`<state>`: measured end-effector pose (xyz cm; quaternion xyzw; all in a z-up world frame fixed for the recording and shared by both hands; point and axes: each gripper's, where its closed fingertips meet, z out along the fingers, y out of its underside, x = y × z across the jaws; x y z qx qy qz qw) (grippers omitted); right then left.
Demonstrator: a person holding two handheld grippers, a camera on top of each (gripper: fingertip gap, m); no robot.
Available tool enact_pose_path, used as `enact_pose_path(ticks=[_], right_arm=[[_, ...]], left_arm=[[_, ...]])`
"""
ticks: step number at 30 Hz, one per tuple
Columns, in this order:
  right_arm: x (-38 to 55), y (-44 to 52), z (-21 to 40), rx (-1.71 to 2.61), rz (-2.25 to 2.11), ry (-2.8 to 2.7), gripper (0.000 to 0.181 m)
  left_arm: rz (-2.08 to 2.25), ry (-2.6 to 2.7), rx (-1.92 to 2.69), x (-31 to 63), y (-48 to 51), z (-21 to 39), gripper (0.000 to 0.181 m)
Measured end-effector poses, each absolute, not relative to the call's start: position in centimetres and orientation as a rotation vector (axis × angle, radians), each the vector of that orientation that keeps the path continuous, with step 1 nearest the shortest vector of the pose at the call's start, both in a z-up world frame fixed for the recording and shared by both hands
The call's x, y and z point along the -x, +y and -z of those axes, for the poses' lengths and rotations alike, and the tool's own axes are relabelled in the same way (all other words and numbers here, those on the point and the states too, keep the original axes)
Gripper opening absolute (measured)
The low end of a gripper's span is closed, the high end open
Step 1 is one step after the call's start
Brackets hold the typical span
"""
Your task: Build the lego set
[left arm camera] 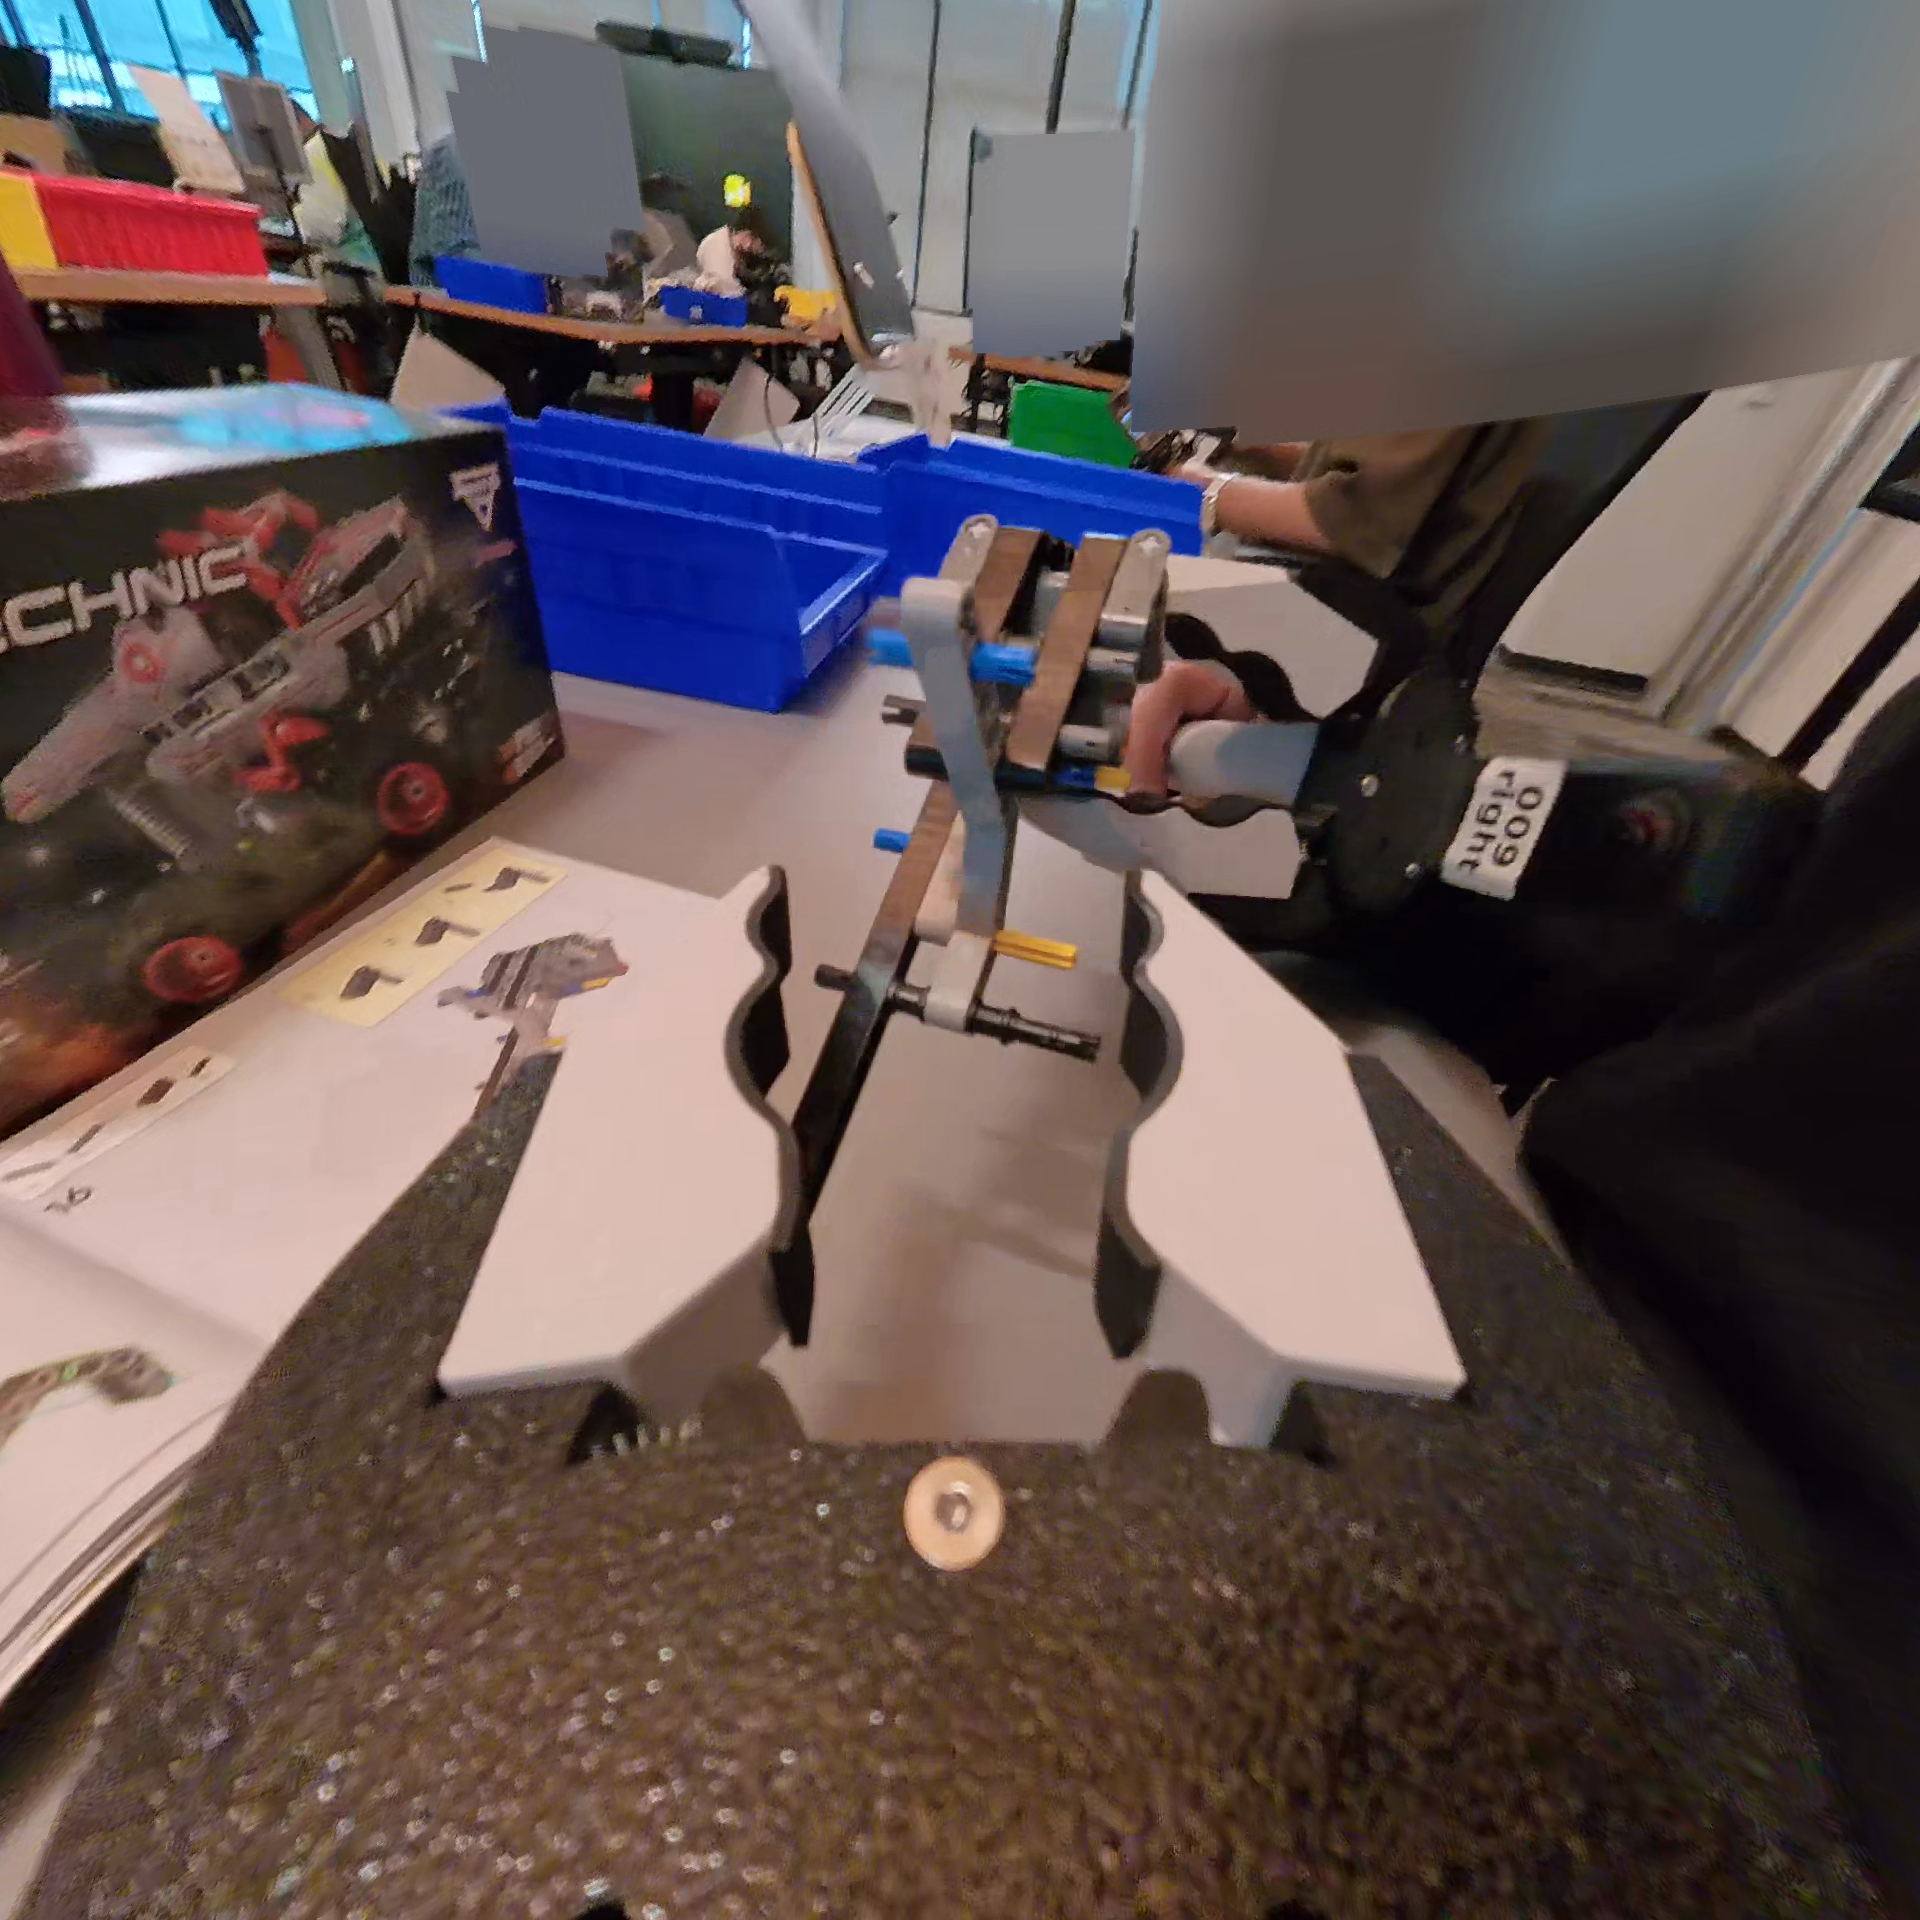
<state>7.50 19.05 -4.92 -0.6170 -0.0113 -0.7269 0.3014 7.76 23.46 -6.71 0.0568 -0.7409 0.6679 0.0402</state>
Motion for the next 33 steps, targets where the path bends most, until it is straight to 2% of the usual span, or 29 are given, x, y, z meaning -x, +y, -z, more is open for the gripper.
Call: enact_pose_path(ticks=[8,17,25,33], right_arm=[[-6.4,20.2,3.8,1.54,2.012,-0.132,0.044],[-7.0,20.6,4.7,1.59,1.912,-0.084,0.044],[-9.0,19.5,13.4,1.993,1.082,0.532,0.043],[-8.2,18.5,16.8,2.099,0.682,0.772,0.043]], left_arm=[[-2.138,-2.27,-0.064,-7.0,23.5,5.0,0.062],[-2.105,-2.323,-0.148,-8.1,23.7,6.0,0.058],[-1.999,-2.466,-0.267,-10.9,25.0,8.8,0.058],[-1.769,-2.728,-0.278,-15.9,25.4,10.9,0.052]])
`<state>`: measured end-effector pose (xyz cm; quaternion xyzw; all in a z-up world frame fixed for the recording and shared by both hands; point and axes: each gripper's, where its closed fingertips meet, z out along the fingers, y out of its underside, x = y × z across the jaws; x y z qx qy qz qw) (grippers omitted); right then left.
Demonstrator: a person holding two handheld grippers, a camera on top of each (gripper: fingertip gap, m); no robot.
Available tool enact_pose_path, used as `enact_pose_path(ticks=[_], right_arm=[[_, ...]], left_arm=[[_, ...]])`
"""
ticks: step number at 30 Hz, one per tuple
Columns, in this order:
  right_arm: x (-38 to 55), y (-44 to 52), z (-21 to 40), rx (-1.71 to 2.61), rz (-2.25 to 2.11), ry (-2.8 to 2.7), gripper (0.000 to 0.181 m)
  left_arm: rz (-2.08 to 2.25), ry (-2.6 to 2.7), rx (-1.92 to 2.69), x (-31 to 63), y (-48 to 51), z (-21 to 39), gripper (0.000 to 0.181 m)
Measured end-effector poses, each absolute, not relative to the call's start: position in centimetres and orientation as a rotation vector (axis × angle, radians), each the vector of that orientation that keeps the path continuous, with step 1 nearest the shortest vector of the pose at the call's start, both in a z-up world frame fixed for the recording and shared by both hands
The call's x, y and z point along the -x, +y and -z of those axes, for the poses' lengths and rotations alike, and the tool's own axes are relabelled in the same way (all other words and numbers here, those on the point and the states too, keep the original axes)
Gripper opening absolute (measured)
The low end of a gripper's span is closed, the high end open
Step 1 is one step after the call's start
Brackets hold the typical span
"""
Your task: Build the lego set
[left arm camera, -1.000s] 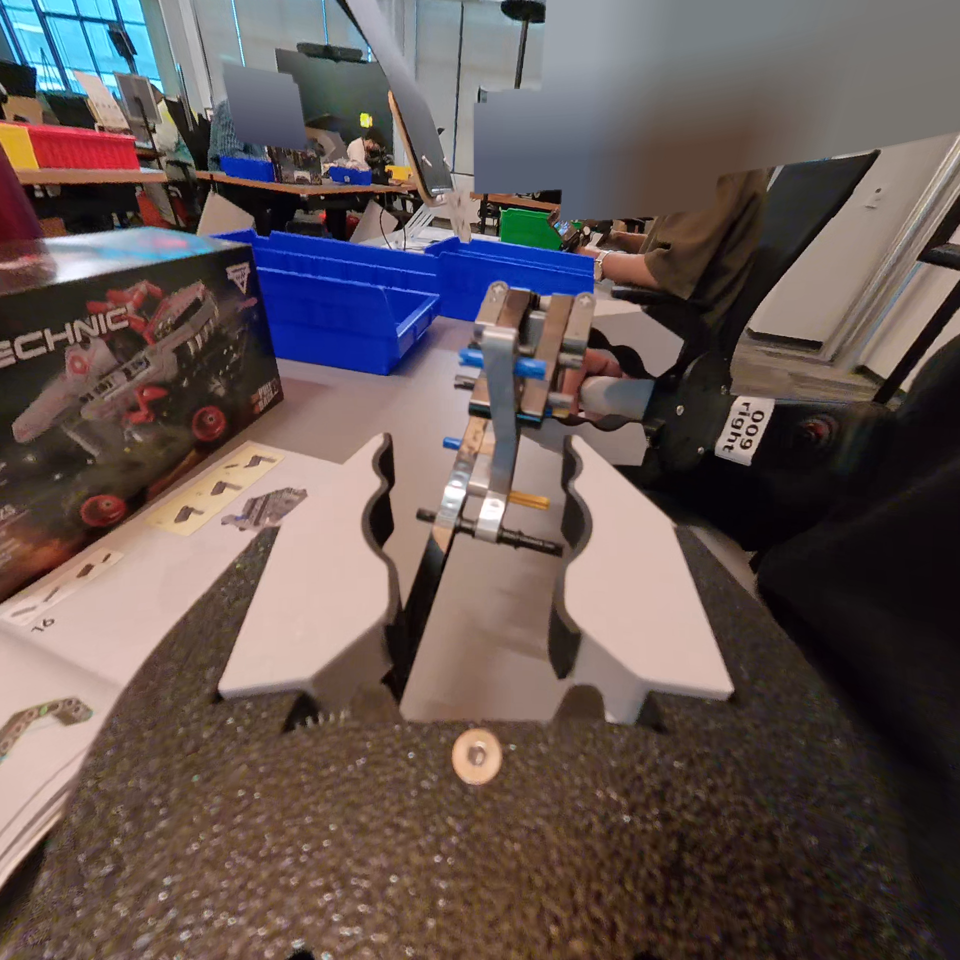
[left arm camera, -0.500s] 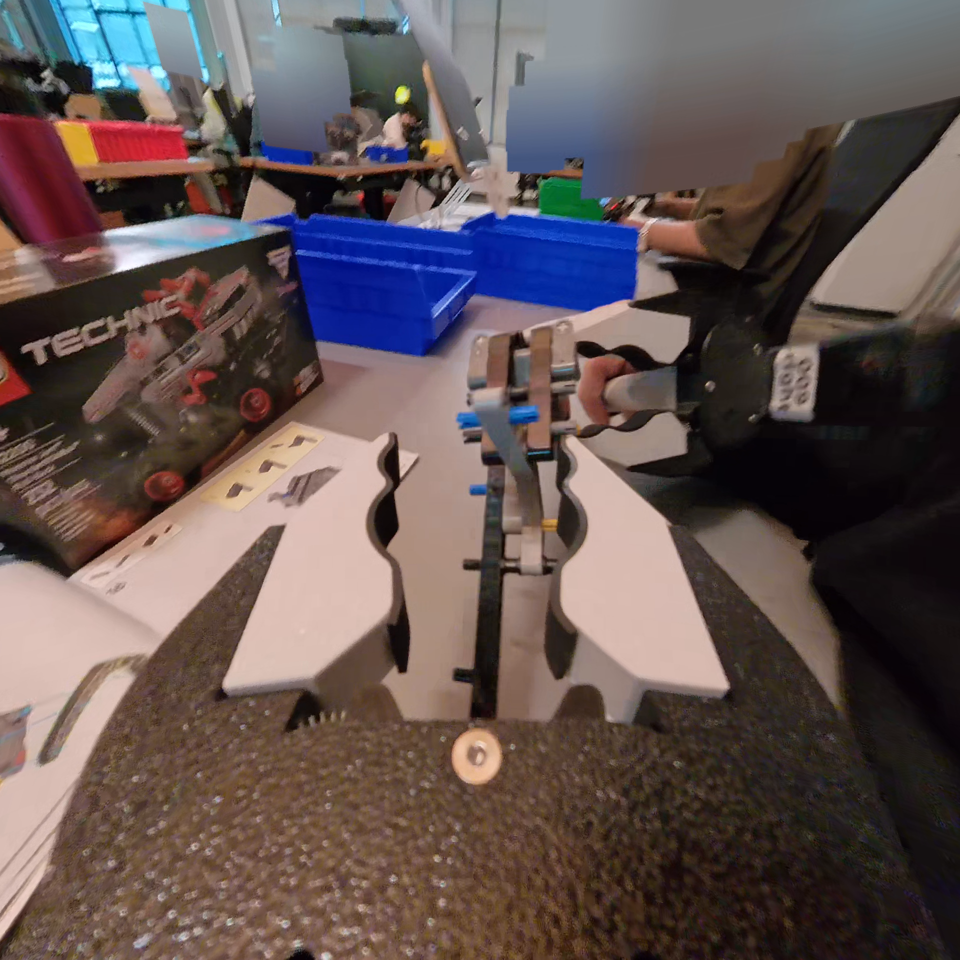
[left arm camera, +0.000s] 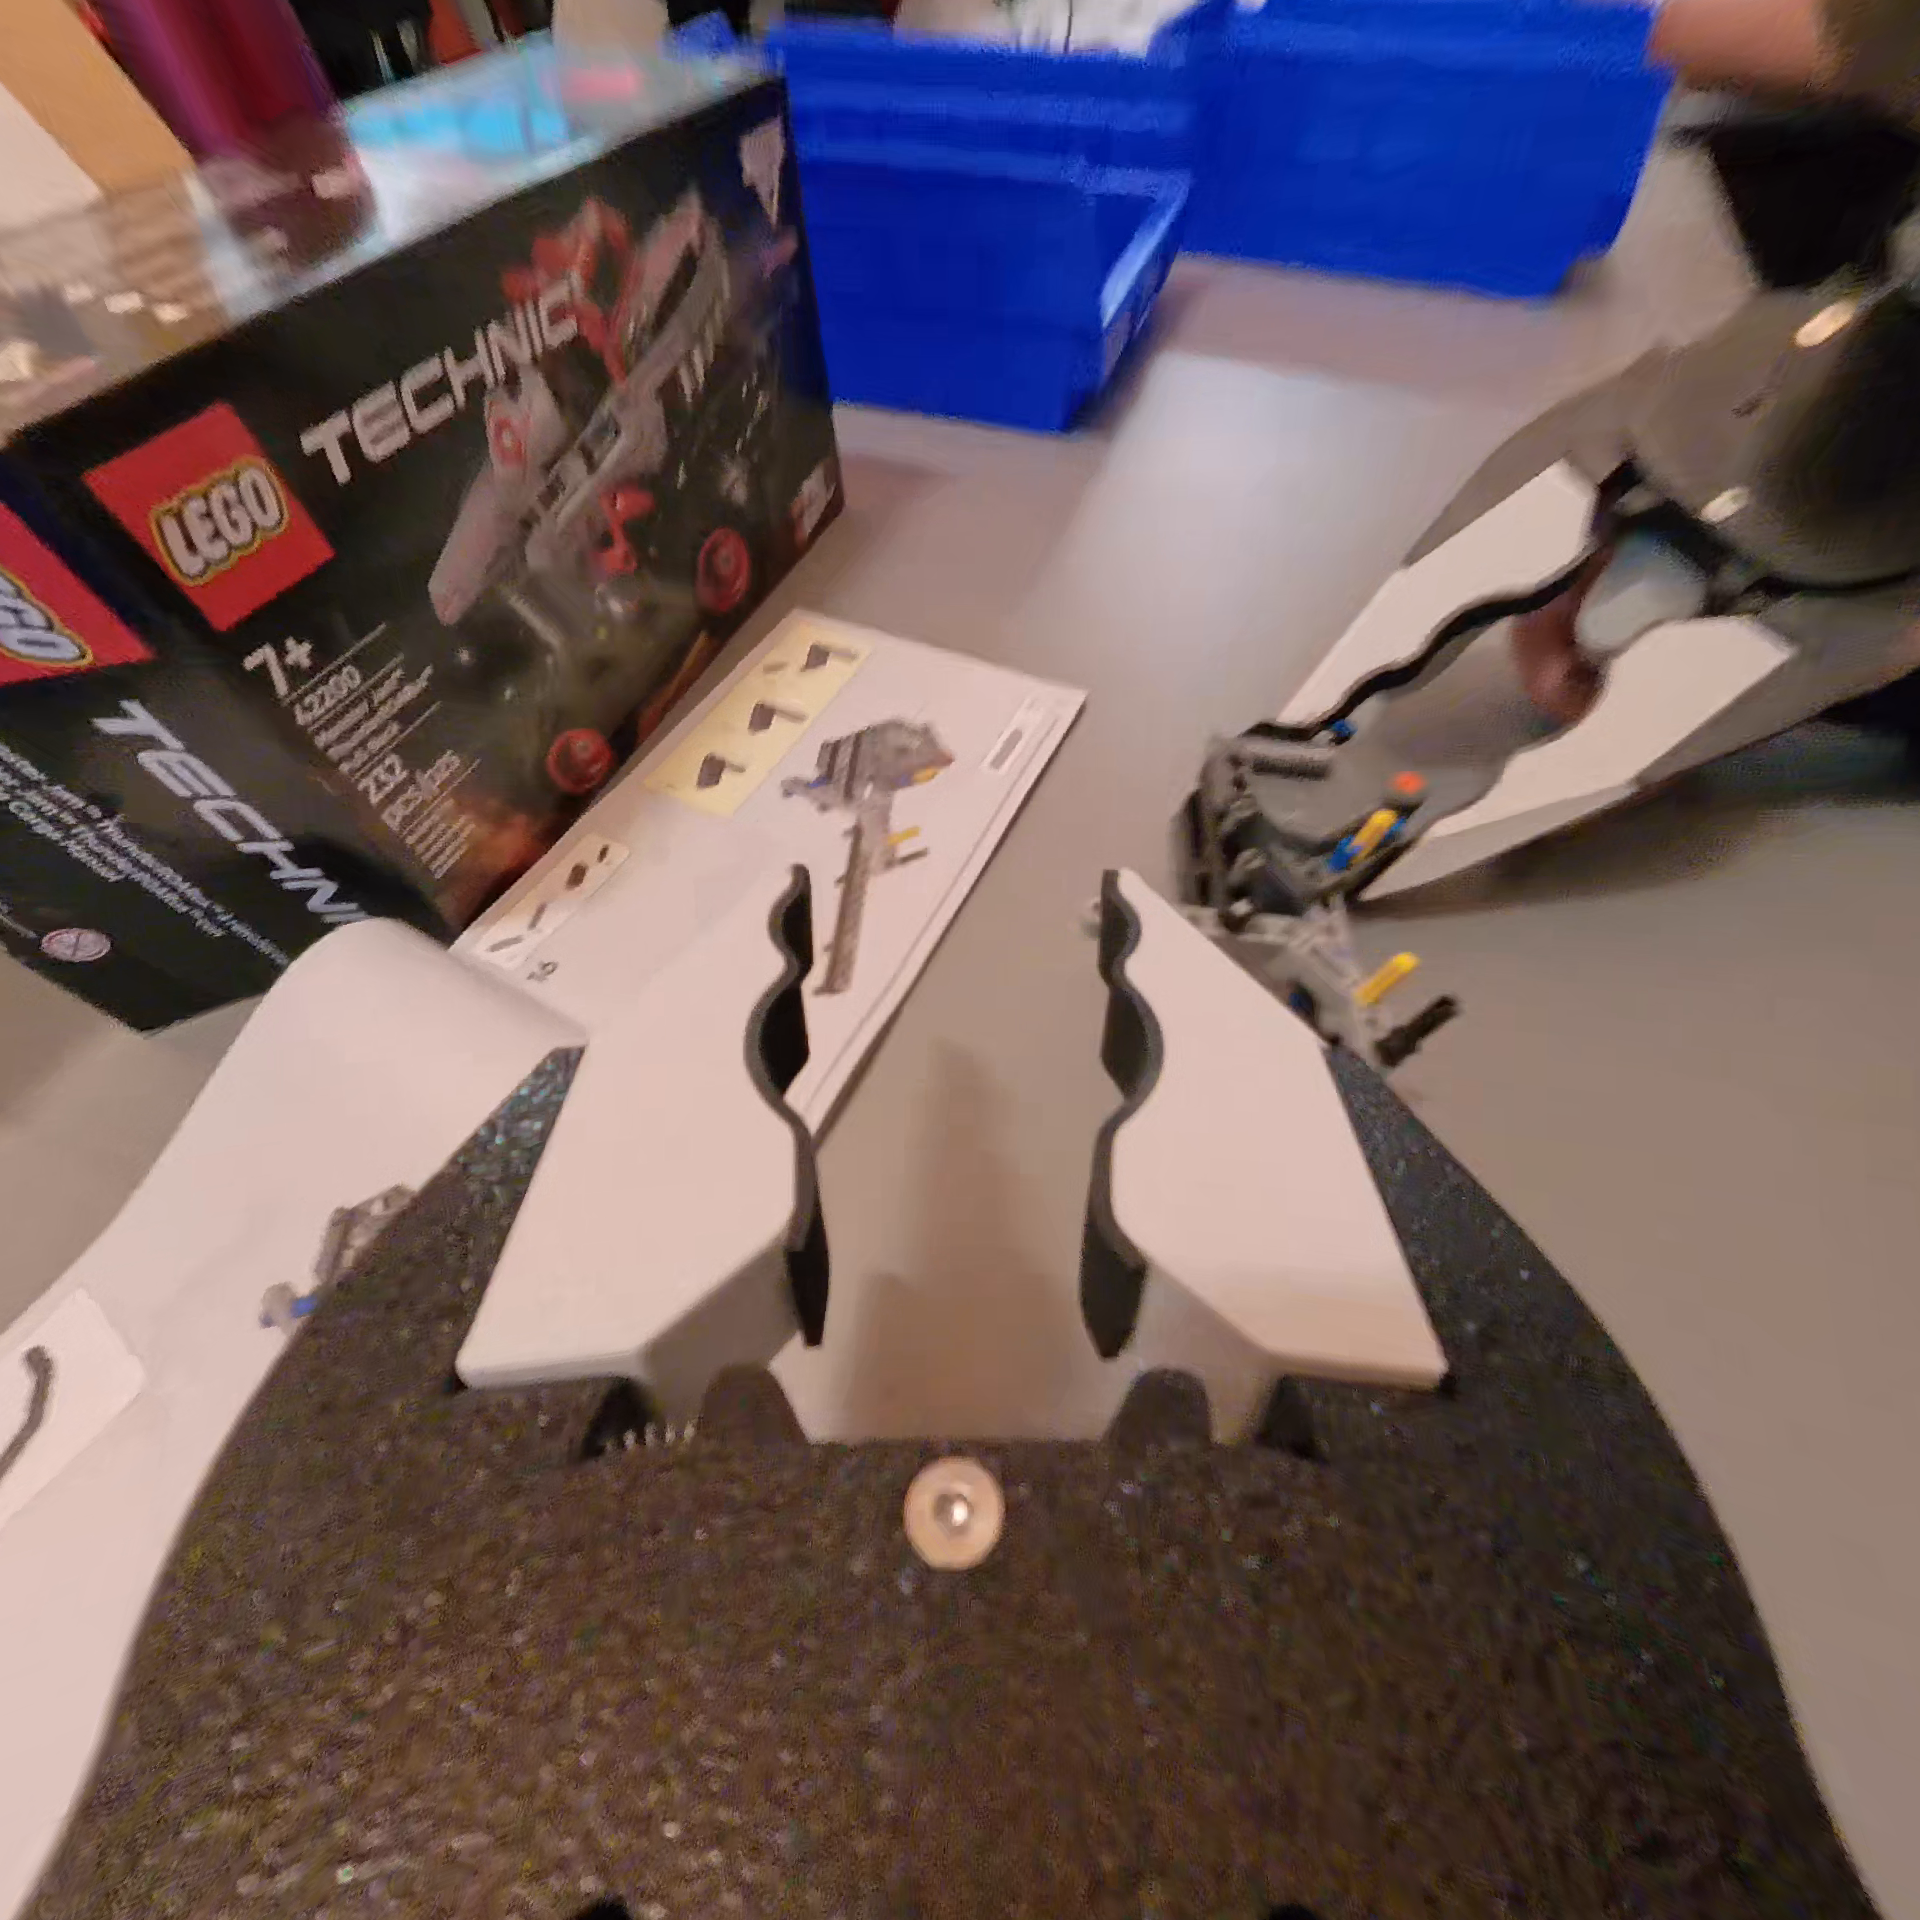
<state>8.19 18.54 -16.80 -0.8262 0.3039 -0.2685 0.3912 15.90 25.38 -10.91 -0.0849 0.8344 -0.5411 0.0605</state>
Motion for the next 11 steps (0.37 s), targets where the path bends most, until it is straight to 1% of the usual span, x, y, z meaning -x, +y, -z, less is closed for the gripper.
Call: enact_pose_path(ticks=[4,7,9,11], right_arm=[[-7.9,18.3,17.9,2.152,0.569,0.815,0.045],[-7.0,18.5,18.3,2.167,0.39,0.821,0.052],[-6.8,18.1,17.5,2.128,0.322,0.842,0.061],[-6.7,17.1,15.5,2.051,0.3,0.83,0.063]], left_arm=[[1.353,2.705,0.218,-17.7,24.5,13.6,0.05],[1.2,2.782,0.136,-18.5,23.5,14.6,0.046],[1.126,2.807,0.046,-18.7,22.7,14.9,0.045],[1.054,2.801,-0.056,-19.1,21.9,15.2,0.044]])
